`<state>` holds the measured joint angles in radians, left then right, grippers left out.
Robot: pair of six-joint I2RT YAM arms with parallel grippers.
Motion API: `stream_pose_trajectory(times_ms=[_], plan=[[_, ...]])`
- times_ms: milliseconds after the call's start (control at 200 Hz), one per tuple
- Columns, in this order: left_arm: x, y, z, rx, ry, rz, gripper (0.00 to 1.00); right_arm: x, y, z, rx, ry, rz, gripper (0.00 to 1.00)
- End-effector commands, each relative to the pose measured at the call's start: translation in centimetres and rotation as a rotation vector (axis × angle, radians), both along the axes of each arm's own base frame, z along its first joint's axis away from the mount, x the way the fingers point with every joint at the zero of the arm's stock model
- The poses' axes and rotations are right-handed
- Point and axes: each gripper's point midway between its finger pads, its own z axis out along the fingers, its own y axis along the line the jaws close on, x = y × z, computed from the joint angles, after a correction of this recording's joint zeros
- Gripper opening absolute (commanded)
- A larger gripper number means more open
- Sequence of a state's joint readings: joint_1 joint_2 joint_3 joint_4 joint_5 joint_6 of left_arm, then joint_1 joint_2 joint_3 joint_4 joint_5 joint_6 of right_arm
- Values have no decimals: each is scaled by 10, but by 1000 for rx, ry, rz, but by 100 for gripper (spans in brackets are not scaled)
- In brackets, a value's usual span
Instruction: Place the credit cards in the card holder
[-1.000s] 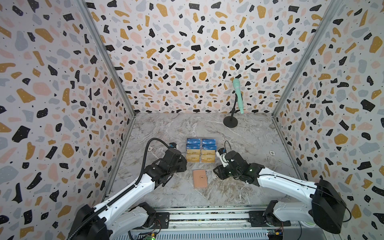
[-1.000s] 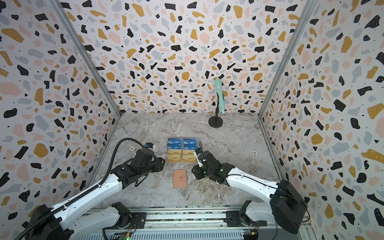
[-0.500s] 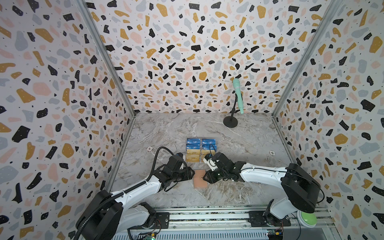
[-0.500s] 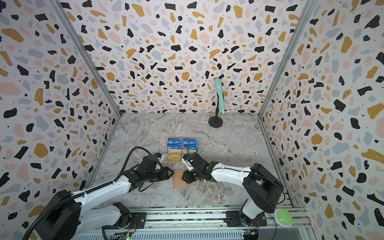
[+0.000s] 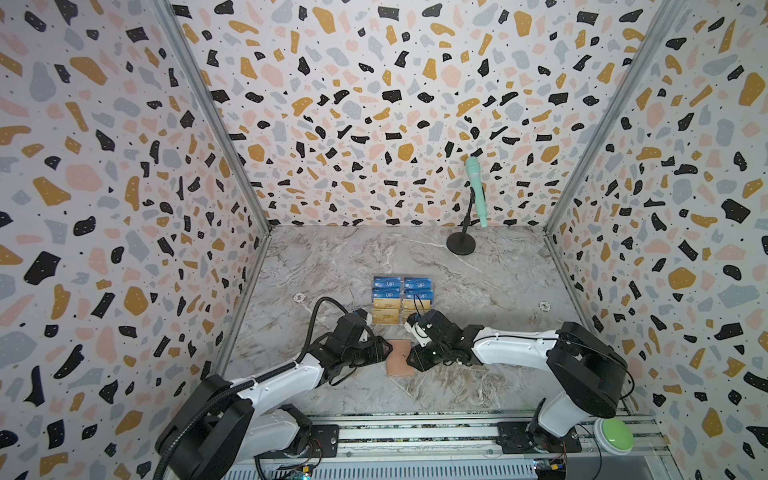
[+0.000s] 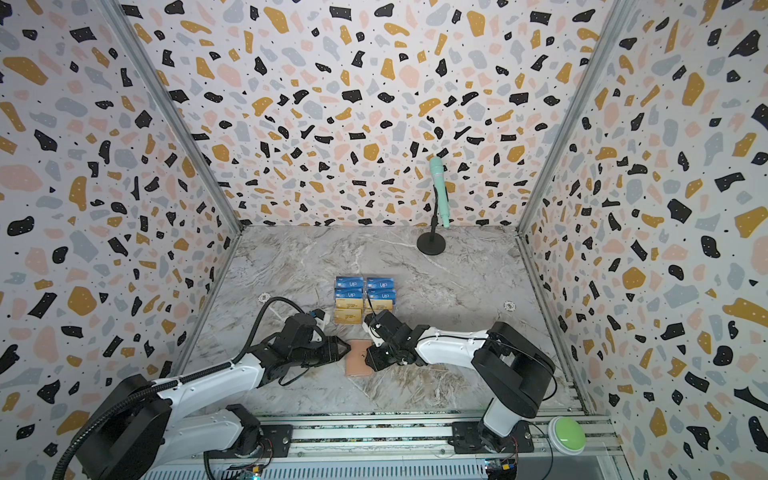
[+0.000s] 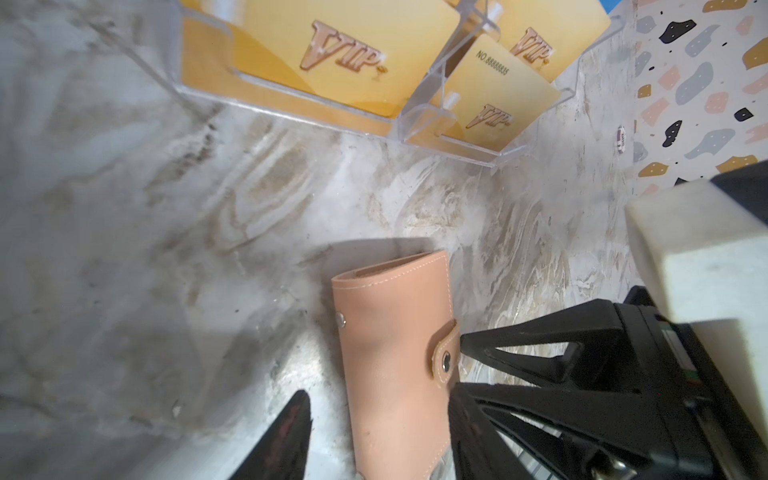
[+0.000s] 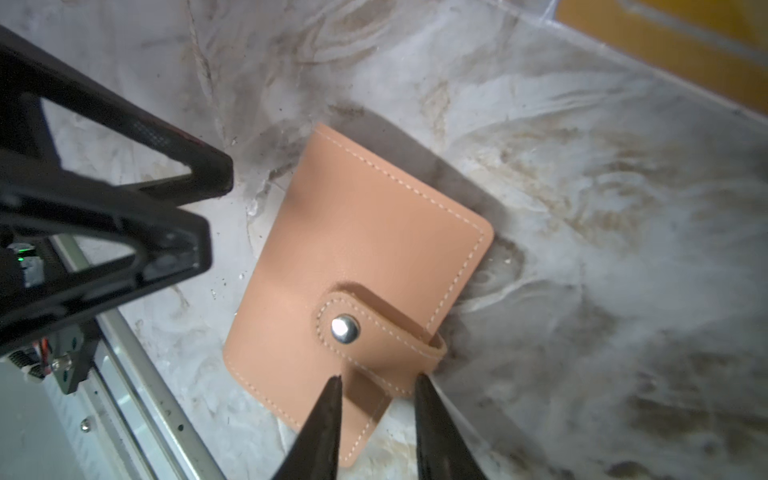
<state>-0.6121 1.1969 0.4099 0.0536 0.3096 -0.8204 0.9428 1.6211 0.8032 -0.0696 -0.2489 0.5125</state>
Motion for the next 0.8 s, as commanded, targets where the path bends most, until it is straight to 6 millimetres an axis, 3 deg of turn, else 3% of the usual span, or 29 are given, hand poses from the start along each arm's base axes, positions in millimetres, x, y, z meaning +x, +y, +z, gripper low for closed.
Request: stream_pose_trajectory(times_ms=[0,486,791], plan=[[-2,-6,0,-46,9,-3,55,3,-12,-9,-62,-13,-48,30],[-6,-12,-14,-97,58,4,56,-5,-35,-39,-119,66,-114,26],[1,-24,-11,-174,38,-4,52,-11,-38,-52,-120,124,-119,21]])
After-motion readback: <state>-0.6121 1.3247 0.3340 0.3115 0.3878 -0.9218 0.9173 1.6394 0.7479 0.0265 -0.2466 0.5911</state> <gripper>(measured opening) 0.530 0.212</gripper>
